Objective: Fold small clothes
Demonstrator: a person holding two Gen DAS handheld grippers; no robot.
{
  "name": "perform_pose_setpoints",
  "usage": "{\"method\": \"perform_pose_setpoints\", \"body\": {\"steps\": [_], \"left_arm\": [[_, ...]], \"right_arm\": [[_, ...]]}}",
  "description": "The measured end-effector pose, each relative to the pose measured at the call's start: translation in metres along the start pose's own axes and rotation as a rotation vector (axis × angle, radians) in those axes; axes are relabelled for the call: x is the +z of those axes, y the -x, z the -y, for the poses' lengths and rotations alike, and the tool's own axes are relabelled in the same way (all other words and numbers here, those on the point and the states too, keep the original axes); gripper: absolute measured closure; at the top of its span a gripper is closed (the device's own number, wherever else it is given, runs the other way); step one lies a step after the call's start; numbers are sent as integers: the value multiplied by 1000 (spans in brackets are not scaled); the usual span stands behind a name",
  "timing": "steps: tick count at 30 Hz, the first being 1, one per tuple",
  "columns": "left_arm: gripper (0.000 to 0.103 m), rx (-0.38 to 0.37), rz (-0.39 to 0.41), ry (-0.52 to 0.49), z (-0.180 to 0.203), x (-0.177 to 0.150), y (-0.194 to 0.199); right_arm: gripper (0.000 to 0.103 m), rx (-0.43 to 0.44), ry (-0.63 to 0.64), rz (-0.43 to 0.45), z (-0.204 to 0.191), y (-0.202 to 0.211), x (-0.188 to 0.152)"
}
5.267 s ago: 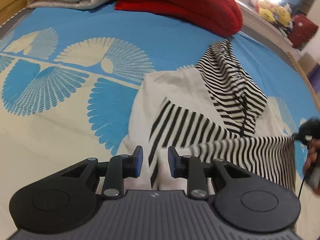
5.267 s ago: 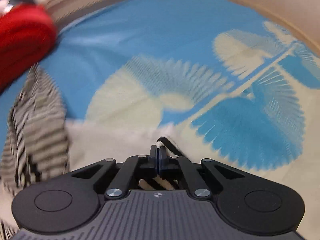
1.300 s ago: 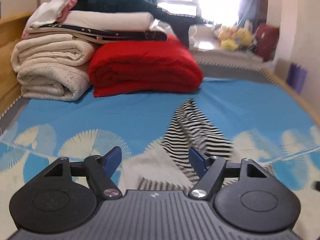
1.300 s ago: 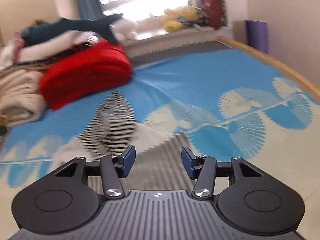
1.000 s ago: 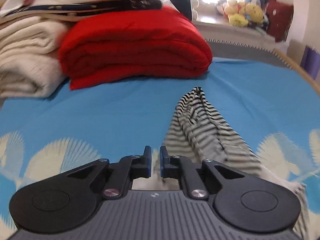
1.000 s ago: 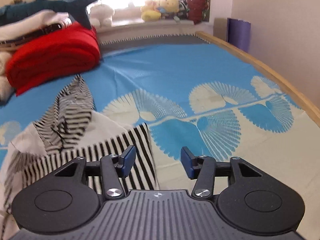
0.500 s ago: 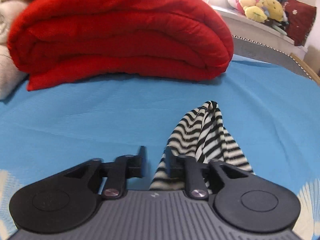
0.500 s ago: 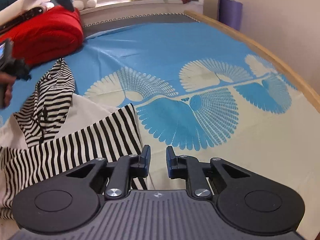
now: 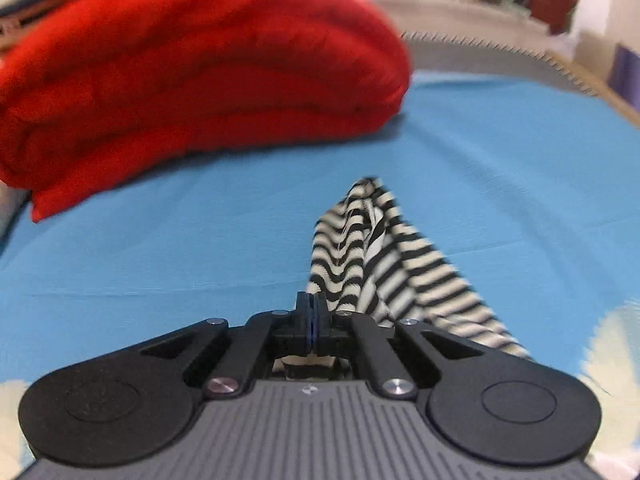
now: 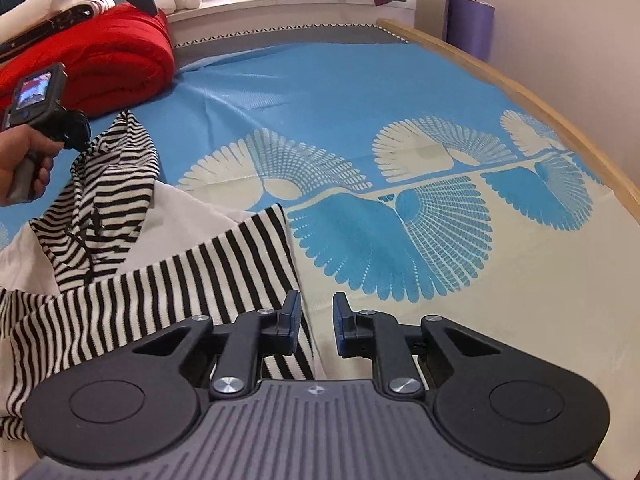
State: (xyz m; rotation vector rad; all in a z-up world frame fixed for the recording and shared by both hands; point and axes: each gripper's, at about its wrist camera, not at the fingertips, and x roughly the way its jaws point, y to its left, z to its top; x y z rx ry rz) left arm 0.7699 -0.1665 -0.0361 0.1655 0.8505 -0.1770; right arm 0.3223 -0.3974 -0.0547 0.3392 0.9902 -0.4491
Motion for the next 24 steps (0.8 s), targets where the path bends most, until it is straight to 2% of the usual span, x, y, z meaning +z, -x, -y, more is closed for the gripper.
{"method": "perform_pose_setpoints", "body": {"steps": [2, 4, 6, 8, 10, 12, 14, 16, 18, 20, 22, 24], "left_arm": [[103, -49, 60, -22, 1, -11, 51], [103, -98, 139, -89, 6, -35, 116], [103, -174, 203, -123, 11, -68, 182], [103, -244, 253, -182, 18, -116, 248], [103, -301, 251, -219, 20, -176, 305], [102, -356, 201, -239, 17, -232, 339], [95, -371, 98, -218, 9, -278, 353], [86, -305, 53, -116, -8, -301, 354], [82, -250, 35, 29, -27, -303, 345], [81, -195, -16, 195, -42, -299, 326], [77, -210, -64, 350, -55, -297, 306], [76, -235, -141, 459, -60, -292, 281]], "right_arm": [[85, 14, 0, 21, 1, 7, 3], [85, 11, -11, 43, 5, 14, 7], [85, 19, -42, 52, 11, 20, 10], [85, 23, -66, 63, 15, 25, 11], [85, 26, -91, 79, 19, 30, 12], [85, 37, -112, 100, 21, 33, 9], [85, 37, -146, 68, 24, 30, 8], [85, 66, -183, 81, 27, 32, 8], [85, 76, -195, 93, 25, 34, 7], [85, 132, -211, 90, 22, 34, 7], [85, 176, -213, 69, 17, 29, 5], [85, 225, -216, 28, 10, 20, 2]]}}
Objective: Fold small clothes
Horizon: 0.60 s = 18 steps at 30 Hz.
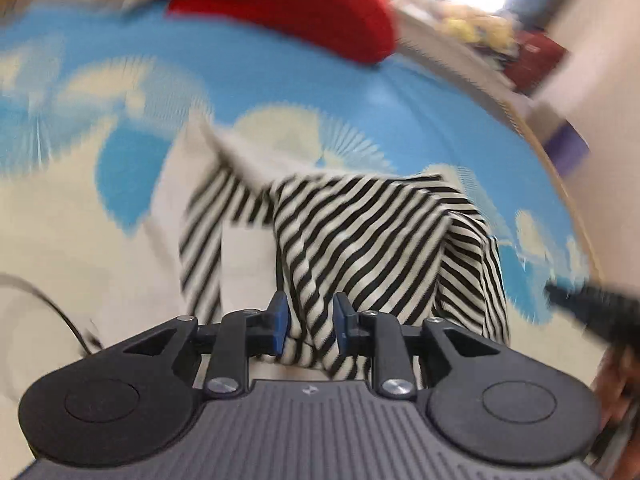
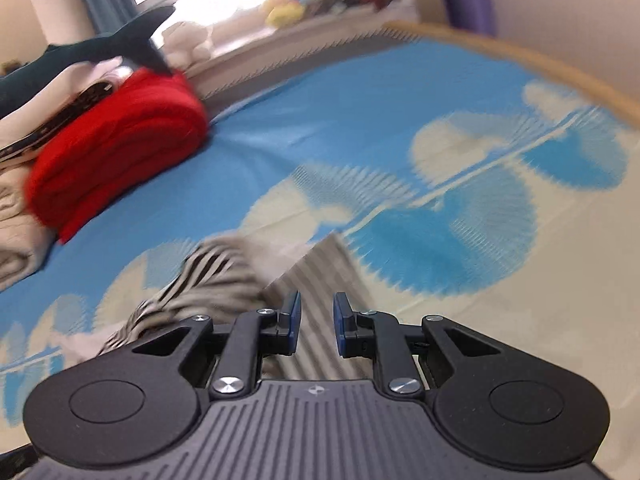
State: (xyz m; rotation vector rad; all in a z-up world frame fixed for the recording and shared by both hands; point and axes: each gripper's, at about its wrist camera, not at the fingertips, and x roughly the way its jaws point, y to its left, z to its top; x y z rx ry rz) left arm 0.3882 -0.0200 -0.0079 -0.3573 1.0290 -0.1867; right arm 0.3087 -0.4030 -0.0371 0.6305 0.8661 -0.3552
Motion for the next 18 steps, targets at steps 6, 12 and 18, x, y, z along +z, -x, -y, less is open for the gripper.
{"method": "perform_pose_setpoints", "body": {"steps": [6, 12, 18], "left_arm": [[66, -42, -129, 139, -10, 0, -41], [65, -18, -140, 124, -4, -9, -60], [81, -6, -188, 48, 9, -18, -74]], "right_arm": [[84, 95, 4, -188, -19, -39, -18], [79, 56, 69, -340, -36, -73, -45], [101, 36, 116, -315, -43, -72, -50]]}}
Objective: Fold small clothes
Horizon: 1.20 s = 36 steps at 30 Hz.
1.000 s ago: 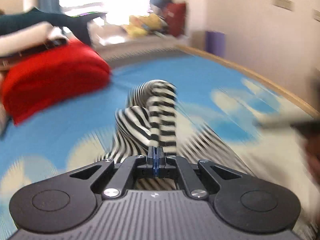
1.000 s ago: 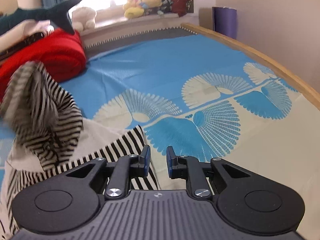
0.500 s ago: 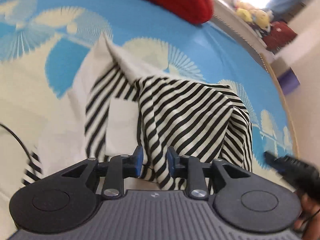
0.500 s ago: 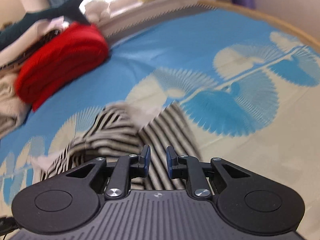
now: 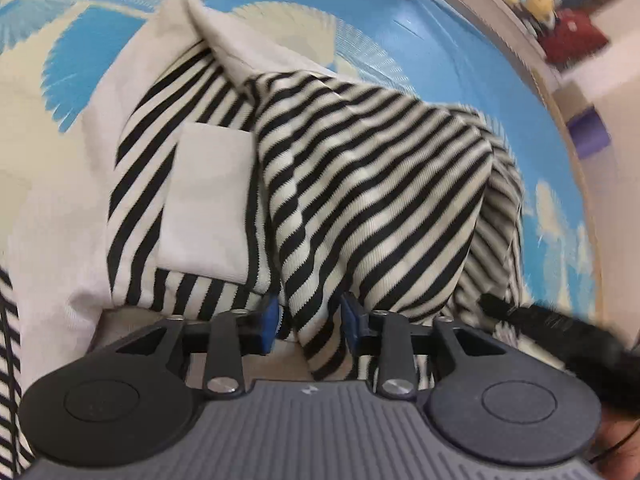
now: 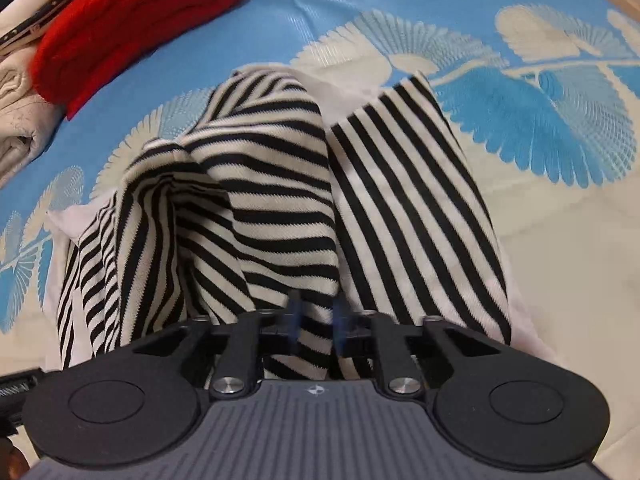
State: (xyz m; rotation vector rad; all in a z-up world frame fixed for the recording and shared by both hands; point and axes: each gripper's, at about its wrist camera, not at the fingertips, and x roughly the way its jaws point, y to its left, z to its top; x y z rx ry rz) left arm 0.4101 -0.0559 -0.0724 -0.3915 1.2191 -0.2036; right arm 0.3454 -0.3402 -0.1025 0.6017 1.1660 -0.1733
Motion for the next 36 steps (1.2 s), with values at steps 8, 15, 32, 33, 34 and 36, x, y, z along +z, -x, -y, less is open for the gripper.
{"method": "perform_pose_setpoints", "body": {"steps": [8, 15, 32, 33, 34, 36], "left_arm": [[102, 35, 334, -42, -13, 20, 68], [100, 111, 37, 62, -56, 20, 43], [81, 135, -8, 69, -45, 16, 17], [88, 139, 4, 54, -42, 17, 18], [95, 143, 31, 38, -39, 18, 22], [98, 145, 121, 25, -36, 20, 35]], "right_arm": [[101, 200, -33, 309, 7, 86, 10], [101, 267, 82, -58, 10, 67, -23], [66, 153, -115, 27, 27, 20, 2], [78, 156, -113, 29, 25, 18, 2], [92, 158, -104, 30, 22, 15, -2], [102, 152, -108, 58, 20, 18, -2]]}}
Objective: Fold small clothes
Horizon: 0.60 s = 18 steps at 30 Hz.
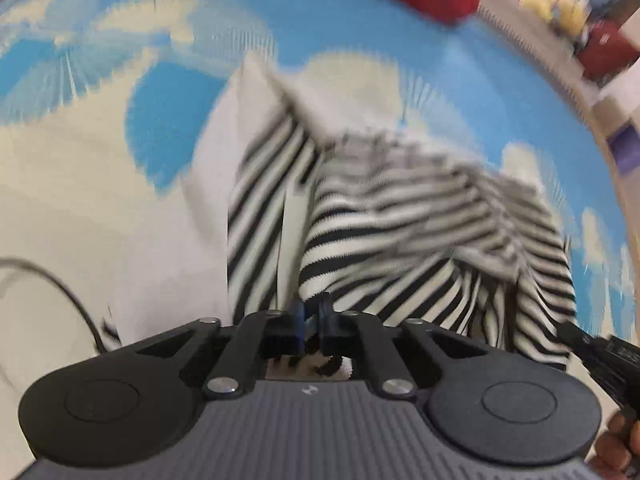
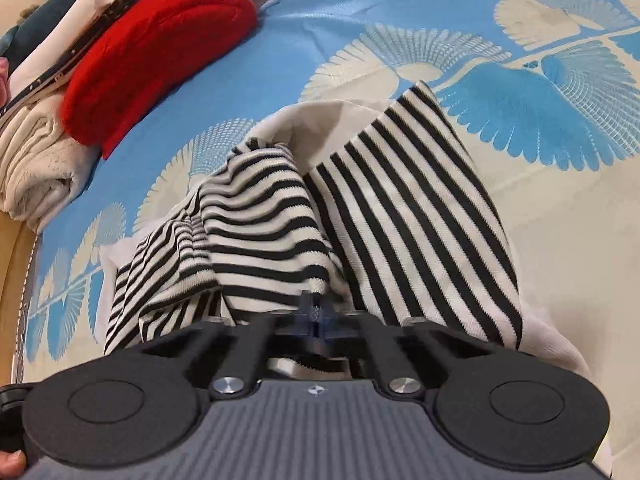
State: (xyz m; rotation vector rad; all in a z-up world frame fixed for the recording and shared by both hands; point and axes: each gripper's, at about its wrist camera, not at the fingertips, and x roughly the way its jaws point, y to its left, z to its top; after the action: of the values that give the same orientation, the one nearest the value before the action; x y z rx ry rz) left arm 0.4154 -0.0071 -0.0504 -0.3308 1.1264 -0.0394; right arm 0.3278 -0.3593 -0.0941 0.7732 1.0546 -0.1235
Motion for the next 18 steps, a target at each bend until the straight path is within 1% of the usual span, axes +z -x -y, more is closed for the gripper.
{"method": "perform_pose_setpoints", "body": {"steps": [1, 3, 4, 5, 6, 7, 8, 9, 10, 11, 12, 13, 14, 15, 16, 17, 18], "left_arm": [[98, 1, 54, -12, 2, 3, 8], [98, -6, 127, -25, 3, 7, 21], [98, -14, 139, -21, 1, 8, 25], [98, -21, 133, -17, 0, 9, 25], [98, -12, 106, -21, -2, 9, 21], [98, 19, 74, -28, -4, 8, 16], [98, 57, 39, -27, -8, 7, 10], [97, 84, -5, -17, -13, 6, 2], [94, 94, -58, 1, -19, 5, -5], [91, 86, -99, 6, -22, 4, -9], [89, 81, -118, -2, -24, 4, -9], [85, 88, -108, -17, -24, 5, -6], [73, 100, -94, -38, -22, 7, -2], [68, 112, -68, -55, -20, 10, 2], [63, 115, -8, -67, -16, 11, 11], [62, 106, 57, -76, -13, 12, 21], [61, 78, 100, -87, -9, 10, 28]], "right_arm": [[102, 3, -11, 35, 0, 7, 1], [102, 32, -59, 150, 3, 33, 7], [102, 56, -70, 218, 3, 50, 11], [102, 63, -64, 268, 4, 62, 13], [102, 56, -51, 300, 5, 72, 14], [102, 42, -49, 283, 8, 73, 13], [102, 22, -53, 235, 12, 67, 14], [102, -4, -60, 136, 17, 51, 10], [102, -12, -66, 42, 22, 36, 6], [101, -10, -80, -41, 25, 21, 1], [98, -26, -88, -95, 26, 9, -4], [96, -50, -68, -112, 23, 3, -6], [96, -63, -38, -107, 18, 2, -6], [95, -77, -11, -89, 14, 3, -5], [92, -93, -4, -65, 11, 7, -2], [86, -101, -12, -31, 10, 12, 1], [84, -93, -23, 15, 9, 19, 4]]}}
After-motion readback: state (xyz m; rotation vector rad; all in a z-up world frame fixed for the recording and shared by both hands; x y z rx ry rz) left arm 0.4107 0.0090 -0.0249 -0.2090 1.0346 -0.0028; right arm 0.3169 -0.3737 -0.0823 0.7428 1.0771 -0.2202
